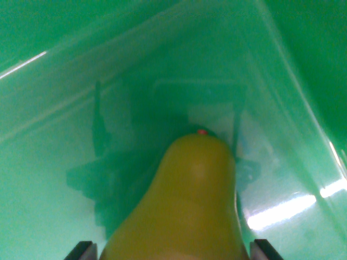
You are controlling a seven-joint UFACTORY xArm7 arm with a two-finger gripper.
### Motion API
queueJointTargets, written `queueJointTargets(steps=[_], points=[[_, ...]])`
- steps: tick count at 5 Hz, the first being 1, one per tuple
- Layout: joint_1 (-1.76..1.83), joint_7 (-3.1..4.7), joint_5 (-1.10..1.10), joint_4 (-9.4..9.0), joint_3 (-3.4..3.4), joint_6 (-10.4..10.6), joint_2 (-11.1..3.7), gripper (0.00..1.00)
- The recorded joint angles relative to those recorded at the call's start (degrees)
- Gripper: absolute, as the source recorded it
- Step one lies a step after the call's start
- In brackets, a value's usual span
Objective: Pick fruit
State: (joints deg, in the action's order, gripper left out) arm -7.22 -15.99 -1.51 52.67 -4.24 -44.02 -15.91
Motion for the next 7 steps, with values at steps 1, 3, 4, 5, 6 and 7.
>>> queueJointTargets(steps=[1, 3, 4, 5, 6, 7], points=[[0.00, 0.00, 0.00, 0.00, 0.00, 0.0, 0.00, 1.00], [0.01, -0.02, 0.03, 0.51, -0.01, -0.8, 0.27, 1.00], [0.02, -0.04, 0.06, 1.20, -0.02, -1.8, 0.63, 1.00], [0.02, -0.04, 0.06, 1.20, -0.02, -1.8, 0.63, 1.00], [0.03, -0.08, 0.11, 2.11, -0.03, -3.2, 1.11, 1.00], [0.03, -0.08, 0.11, 2.11, -0.03, -3.2, 1.11, 1.00]])
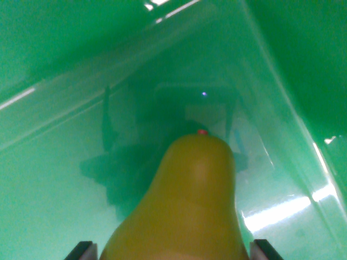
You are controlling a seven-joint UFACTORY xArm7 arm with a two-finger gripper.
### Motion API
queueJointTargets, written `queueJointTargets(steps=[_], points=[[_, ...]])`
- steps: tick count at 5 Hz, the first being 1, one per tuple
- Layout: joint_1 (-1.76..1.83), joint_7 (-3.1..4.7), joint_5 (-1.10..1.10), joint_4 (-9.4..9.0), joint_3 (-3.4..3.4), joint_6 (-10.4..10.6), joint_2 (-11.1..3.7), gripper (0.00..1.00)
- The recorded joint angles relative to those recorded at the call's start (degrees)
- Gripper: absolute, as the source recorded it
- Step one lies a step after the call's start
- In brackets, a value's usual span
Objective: Pick fruit
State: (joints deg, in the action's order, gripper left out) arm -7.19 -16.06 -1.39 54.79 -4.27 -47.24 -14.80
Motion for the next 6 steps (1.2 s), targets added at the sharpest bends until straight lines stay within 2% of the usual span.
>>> queueJointTargets(steps=[1, 2, 3, 4, 5, 6], points=[[0.02, -0.04, 0.06, 1.09, -0.01, -1.7, 0.57, 1.00], [0.02, -0.04, 0.06, 1.09, -0.01, -1.7, 0.57, 1.00], [0.04, -0.09, 0.12, 2.33, -0.03, -3.6, 1.23, 1.00], [0.04, -0.09, 0.12, 2.33, -0.03, -3.6, 1.23, 1.00], [0.06, -0.14, 0.20, 3.73, -0.05, -5.7, 1.96, 1.00], [0.06, -0.14, 0.20, 3.73, -0.05, -5.7, 1.96, 1.00]])
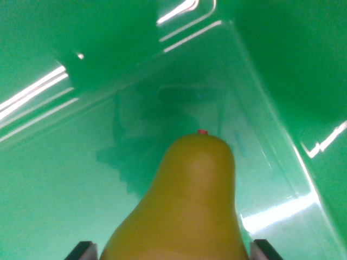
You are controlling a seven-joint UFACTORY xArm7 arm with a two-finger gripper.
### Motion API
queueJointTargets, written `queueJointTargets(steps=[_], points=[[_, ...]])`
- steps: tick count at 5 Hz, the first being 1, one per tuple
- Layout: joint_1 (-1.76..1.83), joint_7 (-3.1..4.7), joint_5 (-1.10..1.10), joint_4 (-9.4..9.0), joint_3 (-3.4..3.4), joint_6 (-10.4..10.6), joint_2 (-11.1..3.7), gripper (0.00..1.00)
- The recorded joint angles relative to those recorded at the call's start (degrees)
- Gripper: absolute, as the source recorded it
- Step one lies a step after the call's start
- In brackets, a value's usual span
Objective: Pick fruit
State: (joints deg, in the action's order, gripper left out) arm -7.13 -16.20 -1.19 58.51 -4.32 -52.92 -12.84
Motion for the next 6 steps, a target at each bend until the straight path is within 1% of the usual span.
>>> queueJointTargets(steps=[1, 2, 3, 4, 5, 6], points=[[0.02, -0.05, 0.08, 1.48, -0.02, -2.3, 0.78, 1.00], [0.02, -0.05, 0.08, 1.48, -0.02, -2.3, 0.78, 1.00], [0.05, -0.11, 0.16, 3.03, -0.04, -4.6, 1.60, 1.00], [0.05, -0.11, 0.16, 3.03, -0.04, -4.6, 1.60, 1.00], [0.08, -0.18, 0.25, 4.73, -0.06, -7.2, 2.49, 1.00], [0.08, -0.18, 0.25, 4.73, -0.06, -7.2, 2.49, 1.00]])
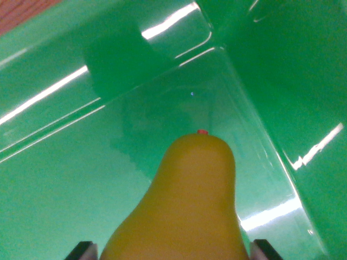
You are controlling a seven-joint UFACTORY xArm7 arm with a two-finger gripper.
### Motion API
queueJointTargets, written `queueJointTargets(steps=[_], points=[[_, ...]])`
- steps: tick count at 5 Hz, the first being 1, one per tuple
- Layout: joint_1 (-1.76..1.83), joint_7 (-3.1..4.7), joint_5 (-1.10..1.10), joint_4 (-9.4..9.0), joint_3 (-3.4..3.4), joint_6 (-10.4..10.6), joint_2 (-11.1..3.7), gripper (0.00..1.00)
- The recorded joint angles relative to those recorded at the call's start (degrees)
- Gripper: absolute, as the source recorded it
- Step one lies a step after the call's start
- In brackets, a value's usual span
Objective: Pick fruit
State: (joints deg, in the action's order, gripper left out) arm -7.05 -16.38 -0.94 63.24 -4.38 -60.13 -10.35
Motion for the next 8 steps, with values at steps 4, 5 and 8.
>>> queueJointTargets(steps=[4, 5, 8], points=[[0.05, -0.13, 0.18, 3.46, -0.04, -5.3, 1.82, 1.00], [0.08, -0.19, 0.28, 5.25, -0.07, -8.0, 2.76, 1.00], [0.11, -0.26, 0.38, 7.02, -0.09, -10.7, 3.70, 1.00]])
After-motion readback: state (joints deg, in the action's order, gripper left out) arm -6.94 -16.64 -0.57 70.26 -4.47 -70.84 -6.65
